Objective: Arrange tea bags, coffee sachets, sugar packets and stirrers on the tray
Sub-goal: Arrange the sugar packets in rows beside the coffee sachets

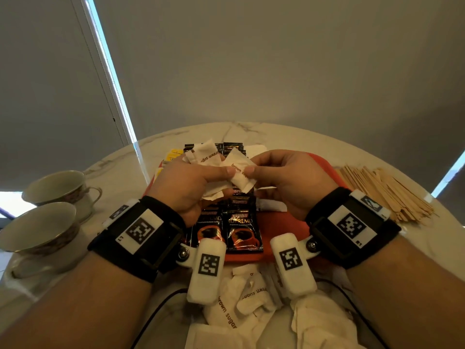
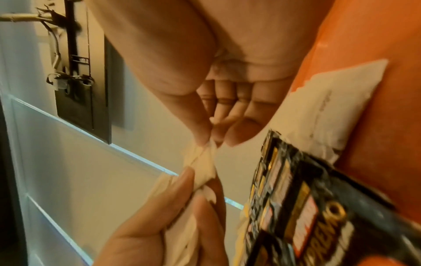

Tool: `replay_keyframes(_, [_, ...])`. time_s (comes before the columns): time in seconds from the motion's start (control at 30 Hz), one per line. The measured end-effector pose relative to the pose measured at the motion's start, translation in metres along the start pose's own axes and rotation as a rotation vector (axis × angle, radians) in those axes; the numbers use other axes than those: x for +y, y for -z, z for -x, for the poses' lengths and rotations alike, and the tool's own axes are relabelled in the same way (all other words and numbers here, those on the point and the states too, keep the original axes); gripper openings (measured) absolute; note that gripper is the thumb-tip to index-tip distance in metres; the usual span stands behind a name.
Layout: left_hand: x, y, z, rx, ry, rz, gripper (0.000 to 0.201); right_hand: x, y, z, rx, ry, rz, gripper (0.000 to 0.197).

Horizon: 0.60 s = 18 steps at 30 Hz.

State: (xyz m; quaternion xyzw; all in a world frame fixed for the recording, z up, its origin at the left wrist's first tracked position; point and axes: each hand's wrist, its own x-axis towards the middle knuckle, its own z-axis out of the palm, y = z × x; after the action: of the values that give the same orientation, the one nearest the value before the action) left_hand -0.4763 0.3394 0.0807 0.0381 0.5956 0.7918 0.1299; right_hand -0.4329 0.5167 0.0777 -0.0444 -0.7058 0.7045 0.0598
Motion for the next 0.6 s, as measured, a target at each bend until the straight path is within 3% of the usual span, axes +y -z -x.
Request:
replay_keyframes(0.13, [-0.004,-0.004,0.000,0.004,-0.009,0.039,0.052,-0.005,0.010,-0.004,0.107,0.056,0.054,0.008])
replay_keyframes(0.33, [-0.007,-0.008,0.002,0.025,0.002,0.059,0.041,-0.014,0.007,-0.002,-0.045,-0.004,0.140,0.015])
replay_keyframes(0.47, [-0.004,-0.006,0.000,0.030,0.057,0.079,0.030,-0.017,0.013,-0.004,0.088,-0.047,0.187,0.010])
replay_keyframes(0.6, [-0.004,-0.004,-0.003,0.040,0.067,0.079,0.037,-0.016,0.025,0.005,0.173,-0.217,0.338,0.017])
